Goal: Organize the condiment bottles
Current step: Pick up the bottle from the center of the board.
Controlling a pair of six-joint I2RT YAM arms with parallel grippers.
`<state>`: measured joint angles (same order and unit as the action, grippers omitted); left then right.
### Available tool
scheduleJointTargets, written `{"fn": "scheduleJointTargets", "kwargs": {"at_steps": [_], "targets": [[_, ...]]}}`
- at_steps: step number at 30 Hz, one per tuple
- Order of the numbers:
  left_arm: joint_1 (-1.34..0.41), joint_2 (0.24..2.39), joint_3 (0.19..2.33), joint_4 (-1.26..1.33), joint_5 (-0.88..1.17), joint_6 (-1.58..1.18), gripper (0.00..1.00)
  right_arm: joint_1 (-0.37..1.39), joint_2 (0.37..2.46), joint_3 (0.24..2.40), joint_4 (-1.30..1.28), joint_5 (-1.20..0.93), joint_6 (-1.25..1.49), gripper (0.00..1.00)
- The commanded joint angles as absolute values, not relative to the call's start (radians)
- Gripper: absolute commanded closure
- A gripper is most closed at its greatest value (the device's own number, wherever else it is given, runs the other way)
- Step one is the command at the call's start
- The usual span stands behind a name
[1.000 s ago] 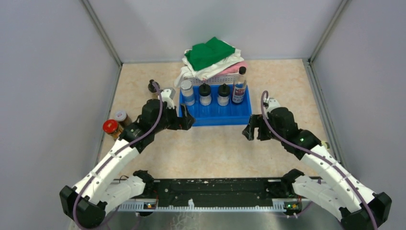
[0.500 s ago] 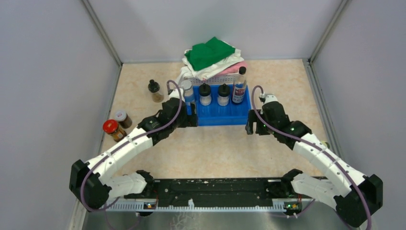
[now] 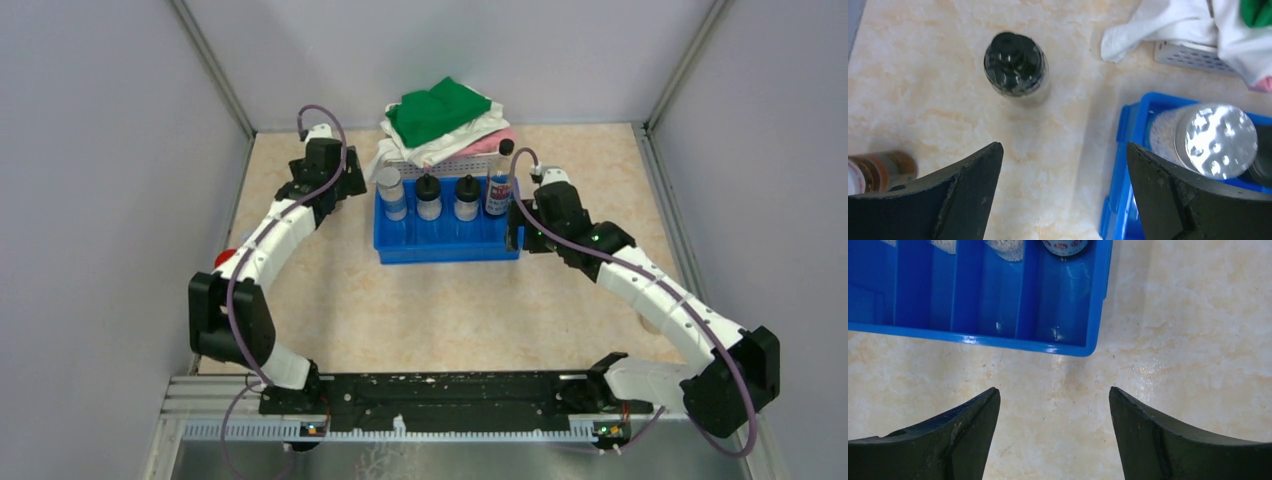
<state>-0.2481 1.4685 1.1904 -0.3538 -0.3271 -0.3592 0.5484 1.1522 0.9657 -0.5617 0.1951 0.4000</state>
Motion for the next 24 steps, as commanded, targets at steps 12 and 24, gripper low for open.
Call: {"fn": "scheduleJointTargets", "kwargs": {"at_steps": [12,24], "targets": [[-0.165,1.715,1.347,-0.195,-0.414,-0.254,0.01,0.465,1.205,1.038,-0.497,0.136,0.312,0.2],[-0.134,1.816,1.375,-0.143,-0.416,-0.238,0.01,0.461,1.231,1.008,-0.456,0.088,0.33,0.2]]}}
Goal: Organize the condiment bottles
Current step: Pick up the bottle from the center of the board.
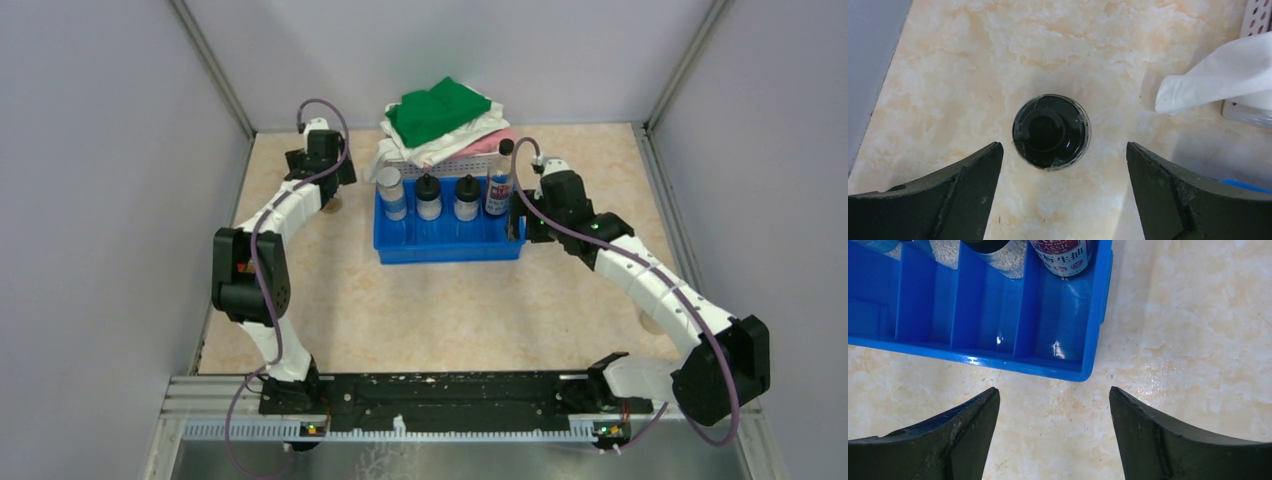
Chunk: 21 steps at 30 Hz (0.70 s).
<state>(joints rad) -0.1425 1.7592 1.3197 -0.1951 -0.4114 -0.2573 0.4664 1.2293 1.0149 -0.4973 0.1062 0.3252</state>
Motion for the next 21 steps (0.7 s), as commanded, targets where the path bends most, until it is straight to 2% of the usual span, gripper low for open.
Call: {"fn": "scheduleJointTargets", "kwargs": {"at_steps": [1,18,21], "targets": [[-0.131,1.834,1.389,-0.151,-0.414,-0.238,0.01,0.459,1.232,1.005,-0.456,0.087,0.329,0.2],[-0.059,1.924,1.422,-0.094,-0.322,-0.236,0.01,0.447,1.259,0.977,-0.434,0.058,0.333,0.2],[-0.057,1.937,1.432,-0.107,-0.304,-0.243,0.07,0.446,1.26,0.97,-0.43,0.058,0.336,0.2]]}}
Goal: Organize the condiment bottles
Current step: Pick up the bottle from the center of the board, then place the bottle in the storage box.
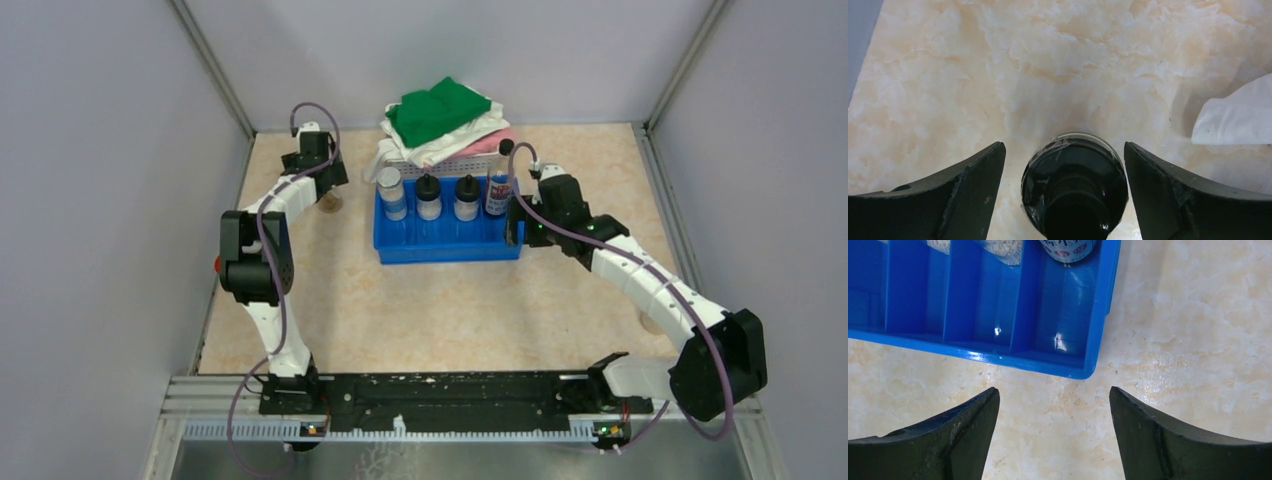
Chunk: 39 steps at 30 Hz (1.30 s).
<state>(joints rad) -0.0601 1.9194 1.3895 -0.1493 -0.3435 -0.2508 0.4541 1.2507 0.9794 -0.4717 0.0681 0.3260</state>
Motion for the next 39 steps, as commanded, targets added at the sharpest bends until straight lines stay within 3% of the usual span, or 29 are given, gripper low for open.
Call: {"fn": "scheduleJointTargets", "kwargs": {"at_steps": [1,8,16,22,31,39], "targets": [[-0.057,1.935,1.428,-0.106,-0.299,-0.247,0.1,0.445,1.261,0.969,-0.43,0.058,0.336,0.2],[-0.055,1.932,1.415,-0.102,-0.301,-0.247,0.52,0.445,1.26,0.973,-0.433,0.042,0.339,0.2],[-0.057,1.864,1.407,-0.176,-0.274,-0.258,0.63,0.445,1.21,0.96,-0.451,0.043,0.346,0.2],[-0.08,1.715,1.425,-0.31,-0.165,-0.233,0.8,0.445,1.174,0.959,-0.462,0.031,0.358,0.2],[-0.26,1.509,1.439,-0.448,-0.118,-0.213,0.79,0.444,1.089,0.959,-0.492,0.02,0.377,0.2],[-0.536,1.472,1.438,-0.444,-0.161,-0.26,0.79,0.444,1.054,1.064,-0.616,0.175,0.363,0.21]]}}
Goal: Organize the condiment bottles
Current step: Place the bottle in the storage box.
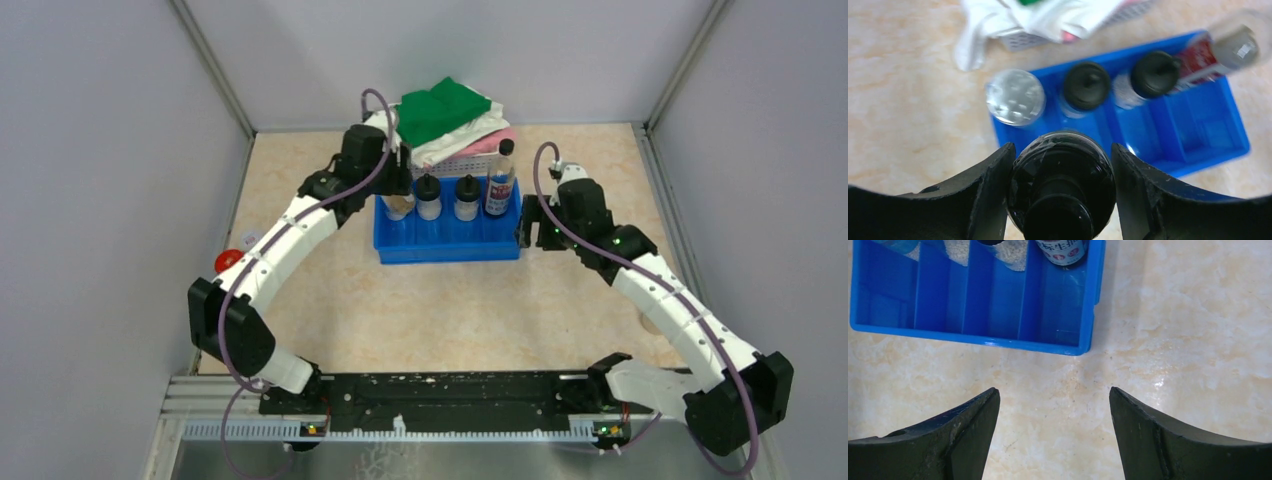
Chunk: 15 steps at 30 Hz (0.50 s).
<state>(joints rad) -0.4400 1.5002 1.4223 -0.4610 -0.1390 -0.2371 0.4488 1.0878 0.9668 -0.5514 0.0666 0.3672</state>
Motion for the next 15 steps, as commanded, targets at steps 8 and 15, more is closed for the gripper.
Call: {"fn": "scheduleJointTargets", "kwargs": {"at_steps": [8,15], "targets": [[-0.725,1.612,1.489,-0.337,-0.216,-0.258,0.8,0.444,1.019,1.106,-0.691,0.252,0.365,0.2],[-0.761,1.753,1.564,-0.278,-0.231,-0.27,0.81,0.443,0.988,1.089,-0.708,0.273,0.353,0.2]]}}
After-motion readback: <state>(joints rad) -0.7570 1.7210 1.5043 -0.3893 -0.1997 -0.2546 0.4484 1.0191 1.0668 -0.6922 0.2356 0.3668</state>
